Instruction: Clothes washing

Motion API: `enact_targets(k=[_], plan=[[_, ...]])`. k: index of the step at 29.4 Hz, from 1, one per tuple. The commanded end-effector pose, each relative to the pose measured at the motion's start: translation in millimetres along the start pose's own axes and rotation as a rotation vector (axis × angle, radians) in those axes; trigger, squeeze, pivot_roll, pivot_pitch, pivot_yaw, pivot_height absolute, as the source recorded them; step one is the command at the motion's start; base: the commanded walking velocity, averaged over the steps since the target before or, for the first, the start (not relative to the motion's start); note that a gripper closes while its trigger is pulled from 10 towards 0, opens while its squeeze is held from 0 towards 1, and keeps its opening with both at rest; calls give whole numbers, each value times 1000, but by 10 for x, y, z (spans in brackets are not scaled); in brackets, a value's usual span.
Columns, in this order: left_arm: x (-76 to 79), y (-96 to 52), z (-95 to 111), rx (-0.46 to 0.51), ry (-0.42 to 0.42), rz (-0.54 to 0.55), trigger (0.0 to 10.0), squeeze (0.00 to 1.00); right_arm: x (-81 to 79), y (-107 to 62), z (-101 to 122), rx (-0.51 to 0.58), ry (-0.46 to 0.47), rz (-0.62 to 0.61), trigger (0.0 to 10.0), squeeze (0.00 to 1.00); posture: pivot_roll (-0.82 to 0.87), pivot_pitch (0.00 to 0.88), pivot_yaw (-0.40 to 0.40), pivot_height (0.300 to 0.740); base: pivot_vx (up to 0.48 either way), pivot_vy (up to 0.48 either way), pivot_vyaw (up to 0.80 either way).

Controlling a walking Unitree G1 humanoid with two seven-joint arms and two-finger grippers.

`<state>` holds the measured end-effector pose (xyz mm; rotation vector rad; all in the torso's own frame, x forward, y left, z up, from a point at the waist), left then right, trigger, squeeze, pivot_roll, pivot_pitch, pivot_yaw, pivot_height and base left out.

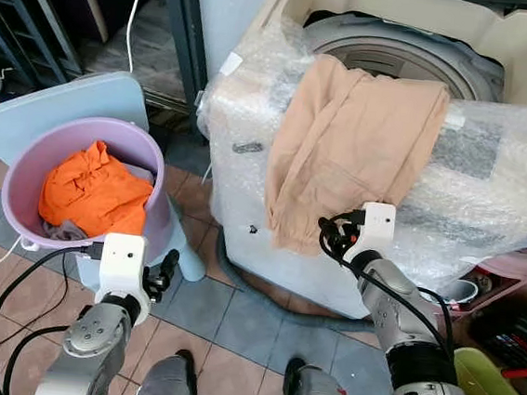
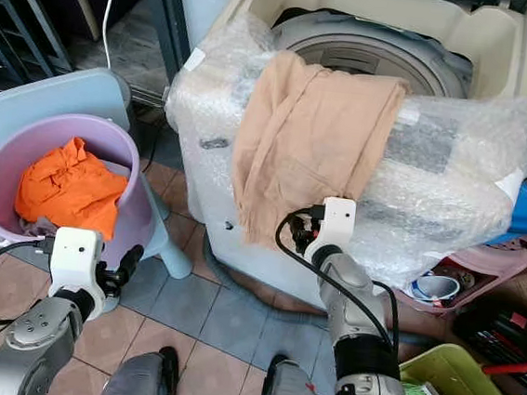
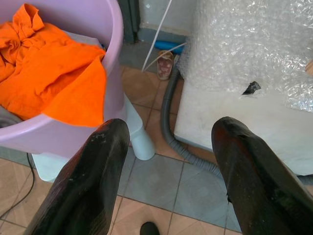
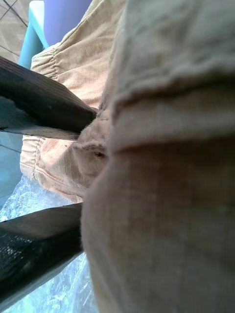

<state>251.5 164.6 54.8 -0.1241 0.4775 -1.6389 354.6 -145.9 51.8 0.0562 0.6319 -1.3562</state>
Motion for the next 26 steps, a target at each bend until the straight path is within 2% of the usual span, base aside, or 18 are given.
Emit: enact_targets(k=[1,9,11,12,13,15,16,19,21,22,23,24,26], plan=[[-6,-3,-60,-23,9,-4,10000,0,-97,10,273,88,10,50,0,0,12,168,23,740,0,0,0],[4,27,-50,-19,10,-9,10000,0,-243,-20,467,132,65,183,0,0,9,160,24,740,0,0,0],[5,34,-51,-20,11,-11,10000,0,-328,-36,472,103,64,250,0,0,8,159,23,740,0,0,0],[8,39,-54,-21,12,-13,10000,0,-440,-81,435,48,62,349,627,0,8,155,23,740,0,0,0],[8,39,-54,-21,12,-13,10000,0,-440,-81,435,48,62,349,627,0,8,155,23,740,0,0,0],[14,44,-54,-21,14,-16,10000,0,-560,-162,371,-18,27,455,9294,0,8,153,22,740,0,0,0],[17,48,-55,-22,14,-17,10000,0,-628,-221,350,-48,7,519,10000,0,5,151,23,740,0,0,0],[21,54,-53,-22,15,-19,10000,0,-696,-292,333,-84,-14,588,10000,0,4,150,22,740,0,0,0],[34,71,-44,-20,16,-22,10000,0,-752,-423,272,-173,-73,688,10000,0,1,148,21,740,0,0,0],[34,71,-44,-20,16,-22,10000,0,-752,-423,272,-173,-73,688,10000,0,1,148,21,740,0,0,0],[39,78,-43,-20,16,-24,10000,0,-710,-463,196,-218,-133,694,10000,0,-1,146,21,740,0,0,0],[40,80,-43,-20,16,-24,10000,0,-674,-468,158,-232,-155,684,10000,0,0,145,20,740,0,0,0],[42,86,-43,-19,16,-25,10000,0,-665,-485,135,-238,-127,681,10000,0,3,142,19,740,0,0,0]])
Point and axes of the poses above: a point about 5 cm out from each wrist's last joint towards the gripper, its own y axis pointing out of the wrist towards the gripper, its own z axis along the axis of the wrist's last joint, x = y × z, the point moved 4 cm from there along y, pointing out of the wrist towards the gripper, and after that the axes turned 13 degrees about y, right-handed, at the moved point
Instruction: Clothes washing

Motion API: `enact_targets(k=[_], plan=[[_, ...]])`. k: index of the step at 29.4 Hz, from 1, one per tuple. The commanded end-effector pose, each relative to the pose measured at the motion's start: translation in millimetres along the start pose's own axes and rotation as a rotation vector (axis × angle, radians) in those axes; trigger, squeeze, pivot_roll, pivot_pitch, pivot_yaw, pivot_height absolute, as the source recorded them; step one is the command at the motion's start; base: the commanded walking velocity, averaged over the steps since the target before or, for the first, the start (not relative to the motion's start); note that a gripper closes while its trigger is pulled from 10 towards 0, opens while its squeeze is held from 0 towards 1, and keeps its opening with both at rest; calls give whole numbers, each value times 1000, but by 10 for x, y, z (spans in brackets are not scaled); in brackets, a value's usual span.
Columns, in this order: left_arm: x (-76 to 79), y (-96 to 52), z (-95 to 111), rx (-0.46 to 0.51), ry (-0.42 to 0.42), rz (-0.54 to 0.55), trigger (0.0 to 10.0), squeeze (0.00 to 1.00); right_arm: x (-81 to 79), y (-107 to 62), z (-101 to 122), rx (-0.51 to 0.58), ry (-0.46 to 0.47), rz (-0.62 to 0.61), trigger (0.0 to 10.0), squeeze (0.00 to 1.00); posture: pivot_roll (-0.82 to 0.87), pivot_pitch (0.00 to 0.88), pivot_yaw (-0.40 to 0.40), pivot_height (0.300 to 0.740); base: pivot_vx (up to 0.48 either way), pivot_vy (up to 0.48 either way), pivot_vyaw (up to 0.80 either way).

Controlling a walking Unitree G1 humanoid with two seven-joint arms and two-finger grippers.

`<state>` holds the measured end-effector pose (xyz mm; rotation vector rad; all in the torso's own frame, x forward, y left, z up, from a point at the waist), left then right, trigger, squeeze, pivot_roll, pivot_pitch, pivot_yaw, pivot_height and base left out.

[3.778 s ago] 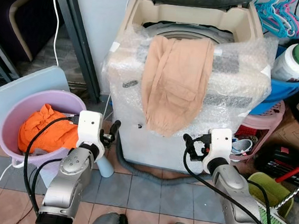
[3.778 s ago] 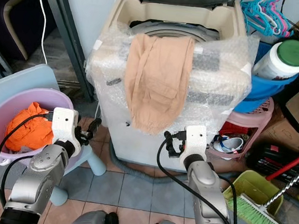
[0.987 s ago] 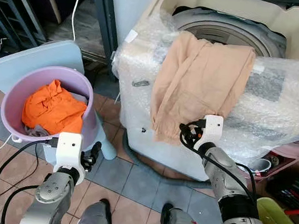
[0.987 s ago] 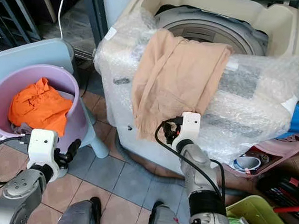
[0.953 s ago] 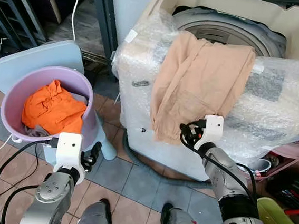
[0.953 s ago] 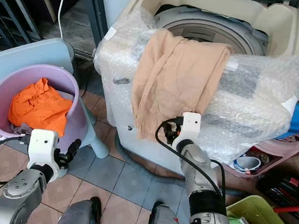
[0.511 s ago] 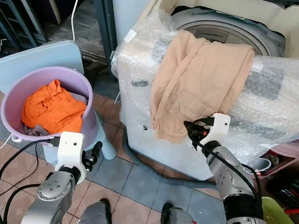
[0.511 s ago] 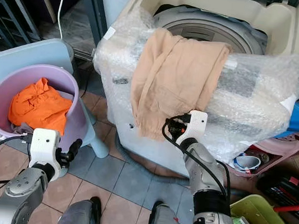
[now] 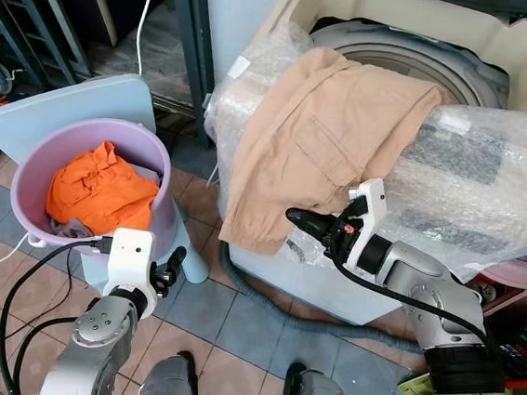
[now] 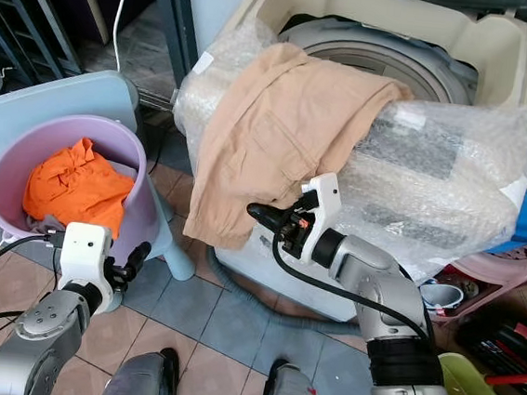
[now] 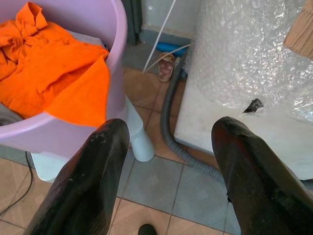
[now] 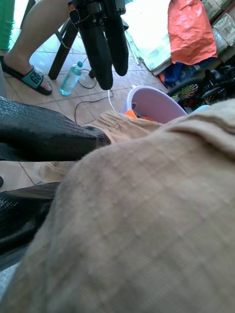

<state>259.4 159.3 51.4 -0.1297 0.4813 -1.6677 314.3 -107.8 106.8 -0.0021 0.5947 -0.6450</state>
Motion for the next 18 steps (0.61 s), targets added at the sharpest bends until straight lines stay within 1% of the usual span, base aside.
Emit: enact_targets(k=[1,3,5,7,8,9,10,12,13,14,15,16,17,18], plan=[[-6,0,-50,-18,11,5,10000,0,-81,20,7,3,-16,31,10000,0,3,141,20,740,0,0,0],[-9,8,-46,-16,9,6,10000,0,-97,64,80,43,-48,20,10000,0,-1,138,22,740,0,0,0],[0,22,-36,-14,9,5,10000,0,-79,145,205,89,-53,-10,10000,0,-3,137,25,740,0,0,0],[16,37,-20,-9,9,0,10000,0,-56,228,384,142,-65,-36,10000,0,-2,134,24,740,0,0,0],[21,49,-9,-5,9,-2,10000,0,-19,302,617,217,-110,-80,10000,0,-2,131,24,740,0,0,0],[21,54,-7,-5,9,-3,10000,0,4,333,756,258,-128,-106,10000,0,-2,129,26,740,0,0,0],[21,57,-5,-4,9,-3,10000,0,17,351,849,285,-138,-123,10000,0,-2,128,26,740,0,0,0],[23,66,5,-1,10,-2,10000,0,7,377,1099,349,-174,-140,10000,0,1,126,26,740,0,0,0],[25,75,17,4,11,-1,10000,0,-15,364,1431,437,-222,-170,10000,0,3,123,26,740,0,0,0],[26,78,21,5,11,-1,10000,0,-22,350,1549,469,-233,-185,10000,0,3,123,26,740,0,0,0],[27,80,28,7,10,0,10000,0,-33,311,1738,519,-252,-208,10000,0,4,120,25,740,0,0,0],[28,82,32,9,10,1,10000,0,-43,283,1855,550,-264,-223,10000,0,5,119,25,740,0,0,0],[28,82,32,9,10,1,10000,0,-43,283,1855,550,-264,-223,10000,0,5,119,25,740,0,0,0],[29,86,44,14,9,3,10000,0,-67,86,2301,685,-314,-307,10000,0,6,116,22,740,0,0,0]])
Point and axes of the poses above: a point about 5 cm out from each wrist's last joint towards the gripper, its own y axis pointing out of the wrist towards the gripper, its own z axis along the axis of the wrist's last joint, x = y × z, the point moved 4 cm from there along y, pointing out of the wrist towards the gripper, and after that the axes turned 13 degrees about y, right-handed, at the moved point
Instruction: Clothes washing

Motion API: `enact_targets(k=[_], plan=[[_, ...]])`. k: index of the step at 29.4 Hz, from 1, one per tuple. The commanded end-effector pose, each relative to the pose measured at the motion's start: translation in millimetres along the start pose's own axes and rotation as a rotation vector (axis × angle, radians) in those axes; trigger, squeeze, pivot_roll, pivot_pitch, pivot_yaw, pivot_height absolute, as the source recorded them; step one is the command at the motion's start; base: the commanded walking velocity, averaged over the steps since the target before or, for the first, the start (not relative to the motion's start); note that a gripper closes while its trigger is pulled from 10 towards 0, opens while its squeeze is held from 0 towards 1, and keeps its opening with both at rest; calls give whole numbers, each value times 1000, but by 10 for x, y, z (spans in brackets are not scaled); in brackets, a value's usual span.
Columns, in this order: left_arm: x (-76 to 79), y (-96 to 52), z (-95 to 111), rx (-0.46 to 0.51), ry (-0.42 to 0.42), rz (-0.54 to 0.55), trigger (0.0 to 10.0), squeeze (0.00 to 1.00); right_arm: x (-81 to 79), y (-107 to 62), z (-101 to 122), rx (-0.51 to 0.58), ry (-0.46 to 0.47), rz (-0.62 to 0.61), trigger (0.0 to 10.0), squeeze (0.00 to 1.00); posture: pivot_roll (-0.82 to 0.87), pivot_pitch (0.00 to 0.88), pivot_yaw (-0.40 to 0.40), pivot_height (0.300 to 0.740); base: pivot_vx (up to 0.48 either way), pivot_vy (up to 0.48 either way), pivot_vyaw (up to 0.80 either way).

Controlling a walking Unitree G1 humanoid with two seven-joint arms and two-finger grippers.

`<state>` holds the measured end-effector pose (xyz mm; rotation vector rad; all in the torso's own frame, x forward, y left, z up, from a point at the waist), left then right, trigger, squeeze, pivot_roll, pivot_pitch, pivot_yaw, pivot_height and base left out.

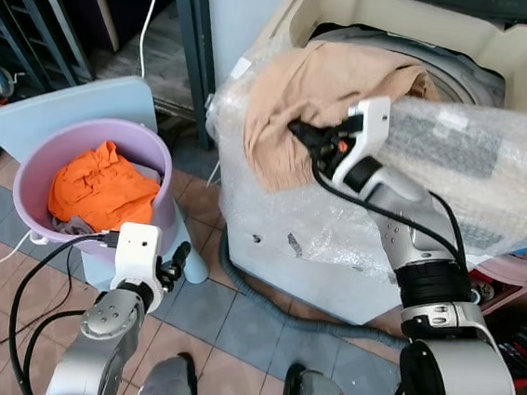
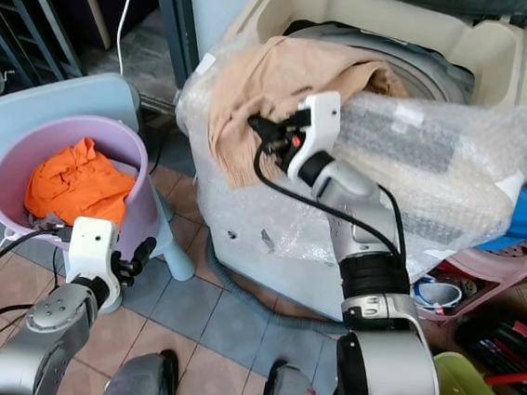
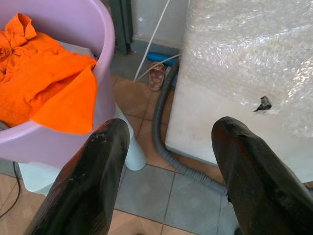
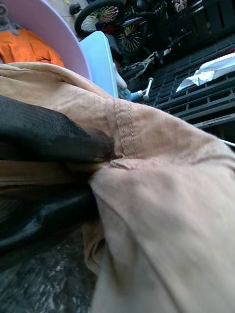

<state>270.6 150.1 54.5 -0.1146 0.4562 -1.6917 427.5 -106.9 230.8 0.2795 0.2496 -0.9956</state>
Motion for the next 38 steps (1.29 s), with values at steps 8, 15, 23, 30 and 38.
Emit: enact_targets(k=[8,15,23,30,38], plan=[[-34,-1,-45,-12,10,23,10000,0,273,-147,1464,423,-173,-220,10000,0,4,111,19,740,0,0,0],[-28,5,-54,-15,13,23,10000,0,436,-139,953,238,-156,-193,10000,584,10,106,19,740,0,0,0],[-37,-3,-71,-18,14,28,10000,0,195,-381,136,-82,-225,155,10000,1000,5,103,16,740,0,0,0],[-34,14,-71,-17,18,19,10000,0,255,-680,-77,-229,-262,210,10000,1000,-8,101,27,740,0,0,0],[-32,34,-57,-13,22,19,10000,0,268,-970,-254,-430,-354,291,10000,1000,-8,97,24,740,0,0,0]])
Point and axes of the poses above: a point about 5 cm out from each wrist's last joint towards the gripper, its own y axis pointing out of the wrist towards the gripper, its own z axis along the axis of the wrist's last joint, x = y × z, the point moved 4 cm from there along y, pointing out of the wrist towards the gripper, and after that the axes turned 13 degrees about y, right-handed, at the moved point
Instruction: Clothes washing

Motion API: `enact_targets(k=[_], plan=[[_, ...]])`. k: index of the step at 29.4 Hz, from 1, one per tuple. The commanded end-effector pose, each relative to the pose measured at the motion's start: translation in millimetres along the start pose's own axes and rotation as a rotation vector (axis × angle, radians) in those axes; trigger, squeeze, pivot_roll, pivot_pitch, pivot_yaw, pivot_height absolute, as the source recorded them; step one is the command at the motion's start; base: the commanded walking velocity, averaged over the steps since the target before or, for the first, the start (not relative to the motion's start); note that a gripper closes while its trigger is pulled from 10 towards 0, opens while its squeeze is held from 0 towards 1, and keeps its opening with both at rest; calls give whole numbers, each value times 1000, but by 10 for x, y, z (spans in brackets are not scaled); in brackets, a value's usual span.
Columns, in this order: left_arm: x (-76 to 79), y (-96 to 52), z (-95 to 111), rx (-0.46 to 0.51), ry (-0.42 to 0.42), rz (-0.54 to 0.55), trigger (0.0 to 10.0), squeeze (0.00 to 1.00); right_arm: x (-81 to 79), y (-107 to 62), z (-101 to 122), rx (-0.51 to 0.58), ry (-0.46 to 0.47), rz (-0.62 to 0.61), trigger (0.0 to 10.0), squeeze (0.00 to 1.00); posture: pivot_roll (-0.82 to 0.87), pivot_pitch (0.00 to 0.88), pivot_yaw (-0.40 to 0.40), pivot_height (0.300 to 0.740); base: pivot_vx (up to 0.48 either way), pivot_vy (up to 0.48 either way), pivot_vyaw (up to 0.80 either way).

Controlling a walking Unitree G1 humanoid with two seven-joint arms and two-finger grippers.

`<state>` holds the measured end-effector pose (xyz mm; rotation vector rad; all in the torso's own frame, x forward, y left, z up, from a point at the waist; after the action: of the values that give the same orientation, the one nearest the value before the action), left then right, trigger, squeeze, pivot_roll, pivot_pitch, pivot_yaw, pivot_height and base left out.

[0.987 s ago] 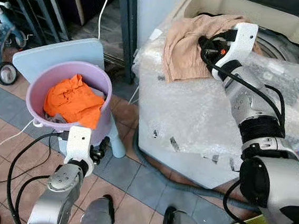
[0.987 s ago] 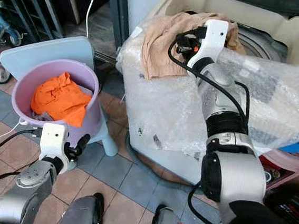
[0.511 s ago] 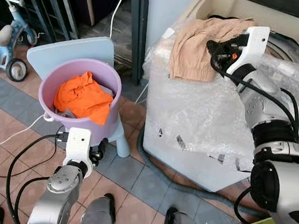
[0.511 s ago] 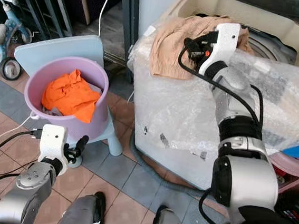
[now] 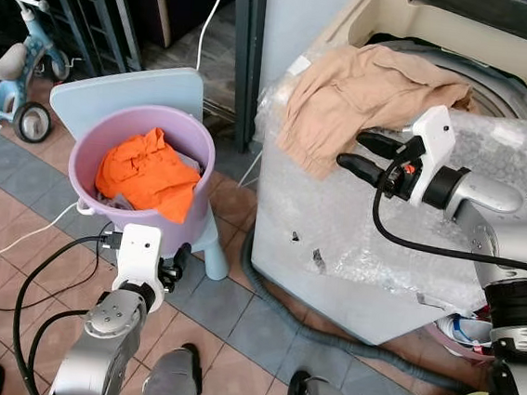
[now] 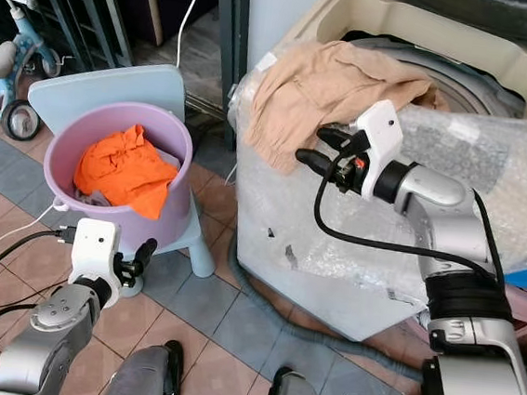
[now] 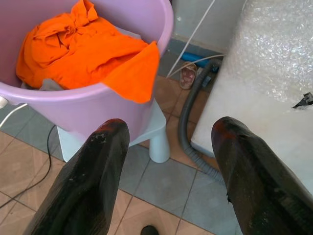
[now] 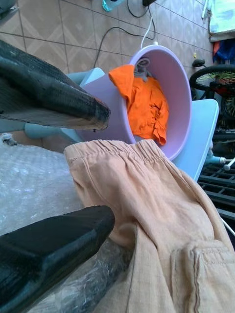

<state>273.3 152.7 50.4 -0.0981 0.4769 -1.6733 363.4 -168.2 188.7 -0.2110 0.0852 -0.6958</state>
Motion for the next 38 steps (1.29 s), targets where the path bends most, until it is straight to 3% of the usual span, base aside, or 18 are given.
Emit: enact_targets(k=[1,2,3,4,7,8,9,11,12,14,19,20,21,22,26,33,34,38], plan=[[-15,-8,-32,-9,1,2,10000,0,-191,-81,-105,-77,9,101,10000,973,-7,98,23,740,0,0,0],[-16,-9,-34,-9,1,2,10000,0,-251,-93,-129,-91,14,130,10000,898,-7,98,23,740,0,0,0],[-16,-9,-34,-9,0,2,10000,0,-311,-98,-150,-101,19,159,10000,898,-8,98,24,740,0,0,0],[-17,-7,-37,-10,0,2,10000,0,-382,-92,-198,-120,30,186,10000,784,-11,97,25,740,0,0,0],[-10,-3,-39,-11,2,-2,10000,0,-524,-43,-354,-168,37,223,10000,722,-13,96,25,740,0,0,0],[-5,-1,-38,-11,3,-4,10000,0,-572,-10,-410,-177,39,229,10000,651,-12,96,25,740,0,0,0],[-3,0,-38,-10,3,-4,10000,0,-640,30,-465,-181,43,239,10000,475,-14,96,25,740,0,0,0],[-2,2,-39,-11,3,-5,10000,0,-734,124,-514,-154,53,232,10000,408,-15,97,25,740,0,0,0],[-1,4,-39,-11,3,-6,10000,0,-771,172,-530,-137,68,223,10000,322,-16,98,25,740,0,0,0],[2,9,-40,-13,4,-8,10000,0,-854,300,-549,-82,76,167,10000,235,-17,98,25,740,0,0,0],[9,34,-30,-14,3,-9,10000,0,-928,588,-800,-118,149,-32,10000,212,-18,98,23,740,0,0,0],[12,45,-18,-11,2,-7,10000,0,-891,688,-843,-119,183,-143,10000,75,-17,95,20,740,0,0,0],[12,45,-18,-11,2,-7,10000,0,-891,688,-843,-119,183,-143,10000,75,-17,95,20,740,0,0,0],[12,57,-12,-10,1,-4,10000,0,-889,771,-898,-119,294,-236,10000,0,-17,91,16,740,0,0,0],[17,82,6,-4,-4,-1,10000,0,-1001,888,-993,-104,508,-293,10000,0,-15,87,11,740,0,0,0],[31,126,38,4,-11,1,10000,0,-915,994,-964,-41,652,-357,10000,0,-16,77,6,740,0,0,0],[38,145,51,8,-13,1,10000,0,-767,1026,-827,29,712,-397,10000,0,-22,71,6,740,0,0,0],[56,172,68,12,-13,-2,10000,0,-503,1036,-586,136,767,-458,10000,0,-25,67,6,740,0,0,0]])
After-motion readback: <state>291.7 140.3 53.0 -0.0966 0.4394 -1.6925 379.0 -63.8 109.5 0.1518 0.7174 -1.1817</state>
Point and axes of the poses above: a point about 5 cm out from each wrist's last joint towards the gripper, its own y axis pointing out of the wrist towards the gripper, its own z axis along the axis of the wrist's last joint, x = y × z, the point moved 4 cm from there along y, pointing out of the wrist towards the gripper, and after that the axes turned 13 degrees about y, right-handed, at the moved point
